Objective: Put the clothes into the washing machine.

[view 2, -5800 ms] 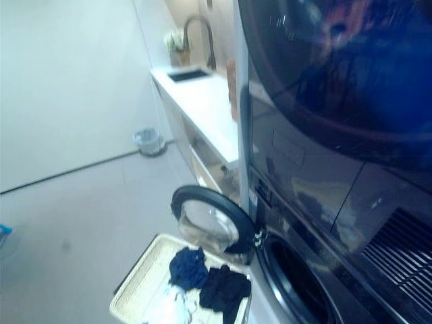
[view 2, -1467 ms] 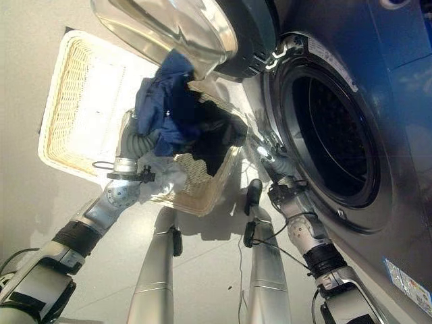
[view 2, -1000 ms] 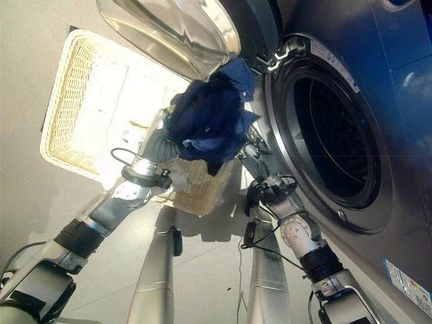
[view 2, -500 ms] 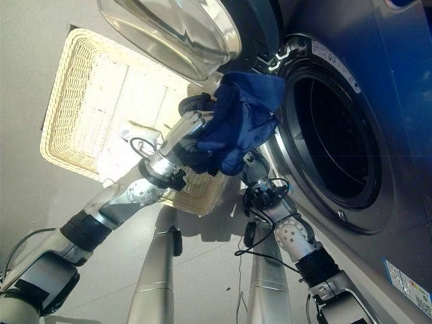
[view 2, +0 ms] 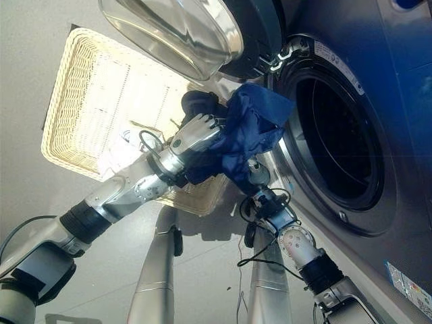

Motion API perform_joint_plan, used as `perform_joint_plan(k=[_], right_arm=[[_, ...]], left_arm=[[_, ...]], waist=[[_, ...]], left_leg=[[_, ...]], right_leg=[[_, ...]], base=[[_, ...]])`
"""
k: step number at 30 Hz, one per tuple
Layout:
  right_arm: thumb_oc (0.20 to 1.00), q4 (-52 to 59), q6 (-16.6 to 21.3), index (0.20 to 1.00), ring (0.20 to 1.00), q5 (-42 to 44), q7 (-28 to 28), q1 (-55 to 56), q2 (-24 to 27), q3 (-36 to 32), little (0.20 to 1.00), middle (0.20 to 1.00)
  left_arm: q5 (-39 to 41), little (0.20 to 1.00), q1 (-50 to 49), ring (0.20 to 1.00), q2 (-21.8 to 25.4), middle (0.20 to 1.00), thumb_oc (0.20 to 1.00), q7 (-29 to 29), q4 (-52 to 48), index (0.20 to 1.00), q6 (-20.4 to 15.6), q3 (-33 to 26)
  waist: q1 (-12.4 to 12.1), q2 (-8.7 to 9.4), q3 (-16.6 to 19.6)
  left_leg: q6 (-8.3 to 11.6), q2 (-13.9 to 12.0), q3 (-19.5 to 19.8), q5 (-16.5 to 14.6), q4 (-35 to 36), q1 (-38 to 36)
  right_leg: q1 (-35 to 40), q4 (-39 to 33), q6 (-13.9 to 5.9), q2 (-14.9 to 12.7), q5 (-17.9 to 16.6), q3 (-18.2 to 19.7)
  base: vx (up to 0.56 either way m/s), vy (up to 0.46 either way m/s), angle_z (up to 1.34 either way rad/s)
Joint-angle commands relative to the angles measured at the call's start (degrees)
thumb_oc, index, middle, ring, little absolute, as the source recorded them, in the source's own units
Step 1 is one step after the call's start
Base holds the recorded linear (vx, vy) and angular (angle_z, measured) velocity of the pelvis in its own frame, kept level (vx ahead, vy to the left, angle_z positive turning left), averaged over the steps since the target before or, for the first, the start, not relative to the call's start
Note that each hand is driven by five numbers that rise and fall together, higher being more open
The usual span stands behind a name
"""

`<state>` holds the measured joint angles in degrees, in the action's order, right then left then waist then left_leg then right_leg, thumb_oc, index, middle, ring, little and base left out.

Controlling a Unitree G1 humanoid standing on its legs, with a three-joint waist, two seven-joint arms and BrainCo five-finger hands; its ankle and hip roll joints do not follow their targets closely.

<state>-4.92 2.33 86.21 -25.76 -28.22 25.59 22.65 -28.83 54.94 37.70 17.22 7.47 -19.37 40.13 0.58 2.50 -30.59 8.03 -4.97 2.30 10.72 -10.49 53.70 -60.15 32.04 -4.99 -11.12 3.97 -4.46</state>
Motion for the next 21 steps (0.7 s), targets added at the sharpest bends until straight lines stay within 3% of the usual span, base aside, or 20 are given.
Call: perform_joint_plan(k=[1, 2, 3, 4, 5, 15, 21], right_arm=[[0.200, 10.39, 1.40, 0.200, 0.200, 0.77, -8.00, -2.38, -1.59, 0.18, 0.200, 0.200], [0.200, 10.39, 1.76, 0.200, 0.200, 0.39, -7.94, -2.42, -1.63, 0.15, 0.200, 0.200], [0.200, 10.46, 2.14, 0.200, 0.200, 0.26, -7.83, -2.36, -1.63, 0.14, 0.200, 0.200], [0.200, 10.49, 2.25, 0.200, 0.200, 0.38, -7.80, -2.39, -1.63, 0.14, 0.200, 0.200], [0.200, 10.34, 2.46, 0.200, 0.200, 0.12, -7.85, -2.41, -1.78, 0.00, 0.200, 0.200], [0.200, 10.76, 3.13, 0.200, 0.200, -0.64, -7.86, -2.16, -2.32, -1.05, 0.200, 0.200], [0.200, 11.18, 3.06, 0.200, 0.200, -0.66, -7.48, -2.02, -2.88, -1.39, 0.200, 0.200]], left_arm=[[-5.21, 0.200, -0.07, 0.200, 1.55, 0.200, 0.200, -1.67, -2.15, 0.200, 0.68, 1.78], [-5.14, 0.200, 0.03, 0.200, 1.53, 0.200, 0.200, -1.44, -2.09, 0.200, 0.87, 1.78], [-5.05, 0.435, -0.13, 0.435, 1.45, 0.435, 0.435, -1.05, -2.10, 0.435, 0.89, 1.70], [-5.02, 0.922, -0.22, 0.922, 1.39, 0.922, 0.922, -1.00, -2.11, 0.922, 0.79, 1.63], [-5.08, 1.000, -0.34, 1.000, 1.21, 1.000, 1.000, -1.19, -2.10, 1.000, 0.81, 1.34], [-5.11, 1.000, -2.34, 1.000, 0.50, 1.000, 1.000, 0.66, -2.68, 1.000, 0.27, -0.90], [-5.61, 1.000, -3.06, 1.000, 0.03, 1.000, 1.000, 5.46, -2.75, 1.000, 0.09, -2.38]], waist=[[1.03, 0.19, 0.79], [1.04, 0.19, 0.79], [1.02, 0.20, 0.79], [1.01, 0.20, 0.79], [0.98, 0.18, 0.79], [0.73, 0.02, 0.79], [0.60, 0.08, 0.79]], left_leg=[[-3.67, 3.14, 0.19, -4.27, -4.38, -0.64], [-3.67, 3.11, 0.18, -4.26, -4.39, -0.59], [-3.65, 3.07, 0.16, -4.25, -4.38, -0.59], [-3.64, 3.07, 0.16, -4.22, -4.38, -0.56], [-3.62, 3.05, 0.14, -4.21, -4.37, -0.53], [-3.68, 3.29, 0.13, -4.15, -4.31, -0.44], [-3.63, 3.27, 0.17, -4.11, -4.09, -0.53]], right_leg=[[5.83, -15.44, -2.91, 2.28, -12.05, -2.37], [5.76, -15.42, -2.93, 2.24, -12.07, -2.38], [5.78, -15.44, -2.94, 2.20, -12.08, -2.41], [5.76, -15.46, -2.95, 2.20, -12.10, -2.41], [5.77, -15.52, -2.97, 2.15, -12.12, -2.42], [5.66, -15.45, -2.93, 2.24, -12.15, -2.49], [5.81, -15.51, -2.95, 2.27, -12.04, -2.59]], base=[[0.00, 0.000, 0.00], [0.00, 0.000, 0.00], [0.00, 0.000, 0.00], [0.00, 0.000, 0.00], [0.00, 0.000, 0.00], [0.00, 0.000, 0.00], [0.00, 0.000, 0.00]])
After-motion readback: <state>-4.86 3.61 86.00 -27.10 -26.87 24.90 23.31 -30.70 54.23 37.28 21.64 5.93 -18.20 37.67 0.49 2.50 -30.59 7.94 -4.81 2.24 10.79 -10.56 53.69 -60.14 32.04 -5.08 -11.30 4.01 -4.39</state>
